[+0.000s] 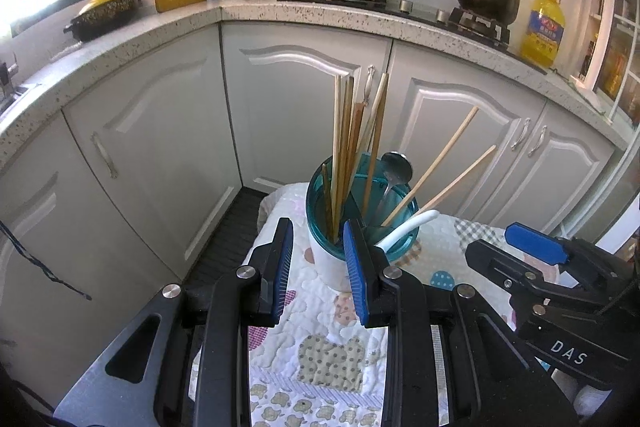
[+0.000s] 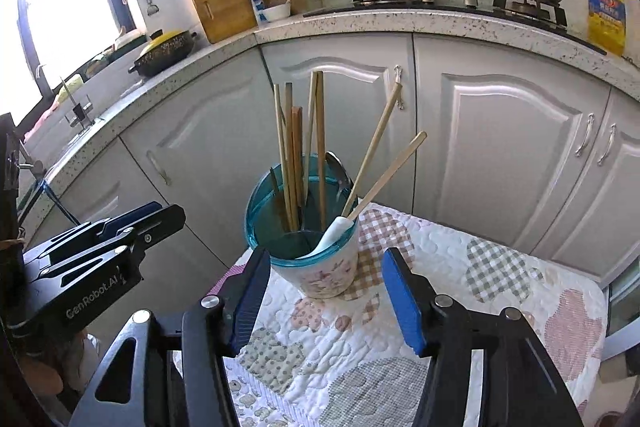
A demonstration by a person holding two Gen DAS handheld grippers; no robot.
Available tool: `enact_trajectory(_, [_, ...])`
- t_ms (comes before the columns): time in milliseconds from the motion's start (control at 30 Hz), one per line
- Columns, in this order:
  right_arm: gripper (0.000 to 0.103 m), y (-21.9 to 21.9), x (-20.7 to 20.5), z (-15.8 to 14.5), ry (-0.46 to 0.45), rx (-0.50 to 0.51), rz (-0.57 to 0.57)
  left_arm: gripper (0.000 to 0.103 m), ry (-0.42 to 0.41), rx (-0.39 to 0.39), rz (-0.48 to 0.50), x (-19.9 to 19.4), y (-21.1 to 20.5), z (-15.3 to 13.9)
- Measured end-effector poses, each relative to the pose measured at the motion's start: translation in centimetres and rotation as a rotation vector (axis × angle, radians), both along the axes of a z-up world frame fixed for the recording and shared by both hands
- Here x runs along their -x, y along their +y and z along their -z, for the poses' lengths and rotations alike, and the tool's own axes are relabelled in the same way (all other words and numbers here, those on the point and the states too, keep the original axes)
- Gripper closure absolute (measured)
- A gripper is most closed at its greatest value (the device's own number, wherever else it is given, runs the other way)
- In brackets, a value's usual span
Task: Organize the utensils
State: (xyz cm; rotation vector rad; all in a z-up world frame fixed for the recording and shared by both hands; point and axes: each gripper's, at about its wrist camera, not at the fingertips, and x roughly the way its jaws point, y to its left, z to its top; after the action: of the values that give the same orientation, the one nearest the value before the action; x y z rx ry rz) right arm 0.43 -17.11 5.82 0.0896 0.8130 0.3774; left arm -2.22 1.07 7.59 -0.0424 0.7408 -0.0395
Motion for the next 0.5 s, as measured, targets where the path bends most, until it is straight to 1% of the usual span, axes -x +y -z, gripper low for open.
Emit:
enact_trajectory(100, [0.047, 0.0, 0.3, -0.2, -0.005, 0.002, 0.011, 0.078, -0.015, -0.01, -0.009, 0.6, -0.1, -0.4])
enact_trajectory(500, [0.045, -0.1, 0.8, -0.9, -0.021, -0.003, 0.013, 0.078, -0.03, -0.025, -0.031, 1.6, -0.3, -0.7])
